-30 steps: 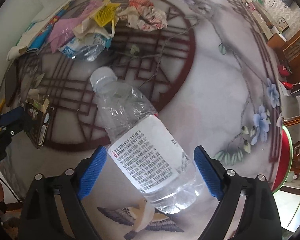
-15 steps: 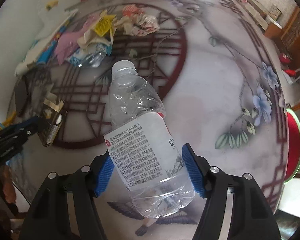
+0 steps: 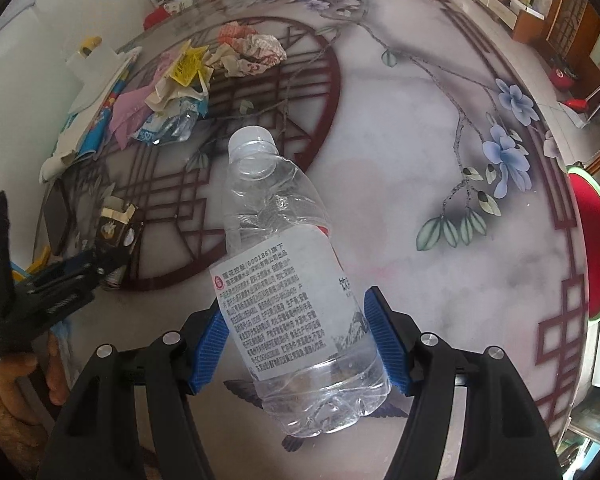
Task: Collect trash
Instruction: 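Carry the water bottle and cigarette pack toward the red bin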
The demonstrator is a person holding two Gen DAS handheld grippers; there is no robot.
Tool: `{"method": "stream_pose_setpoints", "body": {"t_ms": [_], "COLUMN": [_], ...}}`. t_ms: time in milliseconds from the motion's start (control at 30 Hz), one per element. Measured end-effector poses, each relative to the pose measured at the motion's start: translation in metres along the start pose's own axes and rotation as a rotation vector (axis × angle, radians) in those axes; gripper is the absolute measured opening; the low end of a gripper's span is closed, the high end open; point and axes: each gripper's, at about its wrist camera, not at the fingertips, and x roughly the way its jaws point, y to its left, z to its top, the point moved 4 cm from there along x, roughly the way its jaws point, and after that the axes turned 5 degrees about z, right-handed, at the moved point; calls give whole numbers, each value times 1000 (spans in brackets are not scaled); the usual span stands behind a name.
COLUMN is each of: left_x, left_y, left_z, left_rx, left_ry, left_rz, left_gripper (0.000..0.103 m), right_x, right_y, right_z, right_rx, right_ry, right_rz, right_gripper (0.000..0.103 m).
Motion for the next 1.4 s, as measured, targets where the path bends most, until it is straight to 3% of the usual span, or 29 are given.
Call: {"method": "stream_pose_setpoints", "body": {"t_ms": [367,633,933,1400], "left_x": [-42,-65,-74,-72], "left_y": [-36,-76,-134,-241], "left_z": [18,32,39,45], "left_rx": [23,64,124,225], "left_ry": [-120,-181,-198,-199], "left_rz": [-66,-130,-180,-221], "left_gripper": [48,48,48,48], "right_x": [-23,-42,-71,-111], "right_y": [-11,-31,-69,-161], "right_z": [-4,-9,-12,-12], "right_rx": [79,105,143,231], "right_ry": [-77,-106,-156,-212], "right_rz": [55,32,12,30], "right_gripper": [60,59,59,59]}}
